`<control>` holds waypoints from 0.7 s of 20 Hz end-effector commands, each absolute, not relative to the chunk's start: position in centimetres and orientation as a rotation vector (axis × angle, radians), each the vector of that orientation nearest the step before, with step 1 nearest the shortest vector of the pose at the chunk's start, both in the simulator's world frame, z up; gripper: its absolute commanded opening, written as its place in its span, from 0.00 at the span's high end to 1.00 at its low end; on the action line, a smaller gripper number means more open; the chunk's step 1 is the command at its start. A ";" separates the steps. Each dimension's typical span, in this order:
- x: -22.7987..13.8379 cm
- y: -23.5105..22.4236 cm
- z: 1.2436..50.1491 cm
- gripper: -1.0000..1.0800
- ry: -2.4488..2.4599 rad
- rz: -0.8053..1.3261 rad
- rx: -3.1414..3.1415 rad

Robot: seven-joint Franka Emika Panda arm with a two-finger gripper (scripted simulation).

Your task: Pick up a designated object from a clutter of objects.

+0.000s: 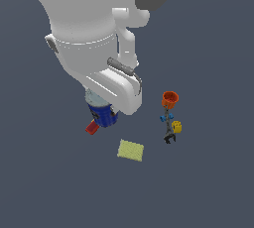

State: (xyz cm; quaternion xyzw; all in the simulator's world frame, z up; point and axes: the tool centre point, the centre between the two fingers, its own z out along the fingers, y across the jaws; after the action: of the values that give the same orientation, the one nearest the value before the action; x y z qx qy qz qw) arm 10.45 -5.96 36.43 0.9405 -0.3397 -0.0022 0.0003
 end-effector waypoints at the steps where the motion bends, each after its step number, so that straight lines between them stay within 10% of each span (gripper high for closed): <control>1: 11.3 -6.4 37.7 1.00 -1.067 0.000 2.955; 14: 13.7 -7.7 40.3 1.00 -1.067 0.000 2.955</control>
State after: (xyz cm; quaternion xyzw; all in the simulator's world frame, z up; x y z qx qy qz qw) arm 13.46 -7.61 39.87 0.9405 -0.3399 -0.0023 0.0006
